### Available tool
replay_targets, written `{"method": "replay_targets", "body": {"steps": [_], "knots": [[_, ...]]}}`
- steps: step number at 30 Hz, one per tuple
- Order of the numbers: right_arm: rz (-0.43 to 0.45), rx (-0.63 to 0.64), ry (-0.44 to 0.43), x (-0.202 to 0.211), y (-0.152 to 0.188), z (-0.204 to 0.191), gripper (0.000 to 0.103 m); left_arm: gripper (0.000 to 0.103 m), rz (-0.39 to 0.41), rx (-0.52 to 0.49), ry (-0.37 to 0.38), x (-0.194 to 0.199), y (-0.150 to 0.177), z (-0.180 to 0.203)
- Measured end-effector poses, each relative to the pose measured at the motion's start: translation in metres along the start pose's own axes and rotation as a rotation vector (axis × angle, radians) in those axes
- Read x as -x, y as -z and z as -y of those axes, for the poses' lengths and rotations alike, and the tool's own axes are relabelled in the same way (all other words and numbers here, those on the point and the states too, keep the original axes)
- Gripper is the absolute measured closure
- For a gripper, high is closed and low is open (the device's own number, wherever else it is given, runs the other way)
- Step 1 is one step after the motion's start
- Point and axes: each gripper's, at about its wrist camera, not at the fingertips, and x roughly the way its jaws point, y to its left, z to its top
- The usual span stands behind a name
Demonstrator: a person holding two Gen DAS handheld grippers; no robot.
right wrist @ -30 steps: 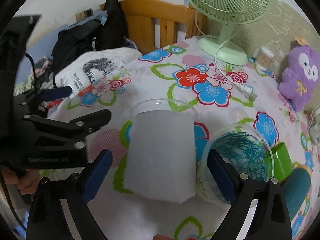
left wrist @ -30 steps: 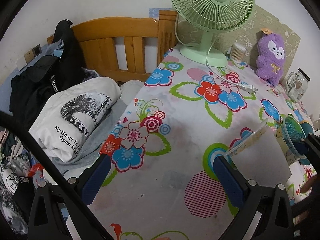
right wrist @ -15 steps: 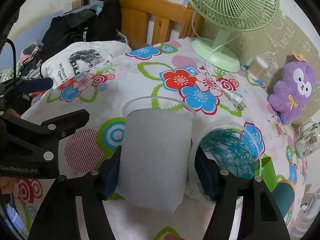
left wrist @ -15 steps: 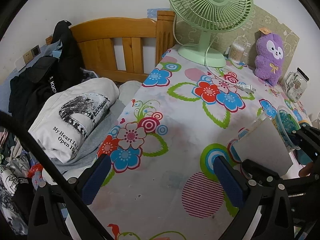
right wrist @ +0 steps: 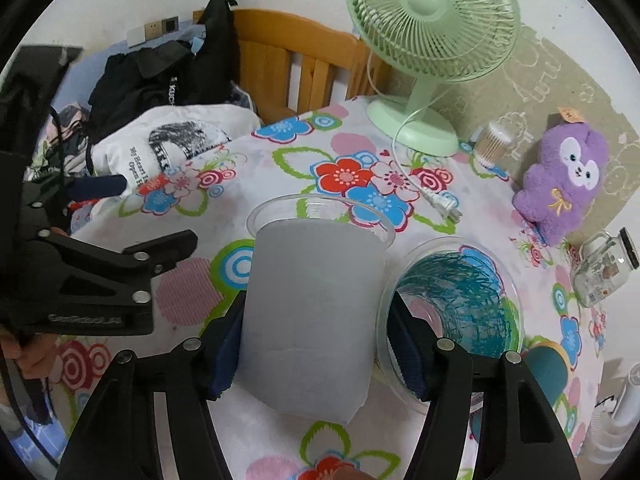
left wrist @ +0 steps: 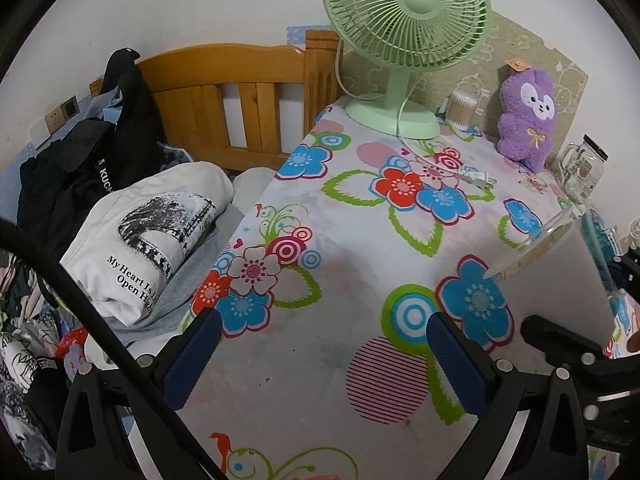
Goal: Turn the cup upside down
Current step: 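Lift the white cup with the right tool and carry it toward the left tool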
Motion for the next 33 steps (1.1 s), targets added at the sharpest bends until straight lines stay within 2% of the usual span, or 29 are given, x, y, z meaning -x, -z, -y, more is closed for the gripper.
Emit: {"method": "replay_targets", "body": {"steps": [5, 16, 26, 30, 32, 33], "knots": [[0.008, 0.001, -0.001, 0.020, 0.012, 0.002, 0.035, 0.000, 0.010, -0.015, 0.005, 0.008, 0.004, 0.009], [-0.058, -0.027, -0.027, 0.029, 0.058, 0.002, 0.035, 0.000, 0.018, -0.040, 0.015, 0.019, 0.012, 0.024], [-0.124, 0.054, -0.039, 0.030, 0.091, -0.020, 0.034, 0.000, 0.006, -0.049, 0.031, 0.015, 0.015, 0.032], [-0.102, 0.067, -0.020, 0.032, 0.091, -0.019, 0.030, 0.000, 0.004, -0.061, 0.028, 0.016, 0.016, 0.035], [-0.061, 0.056, -0.024, 0.041, 0.087, -0.013, 0.024, 0.000, 0.005, -0.061, 0.029, 0.017, 0.016, 0.035], [-0.039, 0.047, -0.027, 0.046, 0.085, -0.011, 0.017, 0.000, 0.004, -0.060, 0.029, 0.017, 0.016, 0.034]]}}
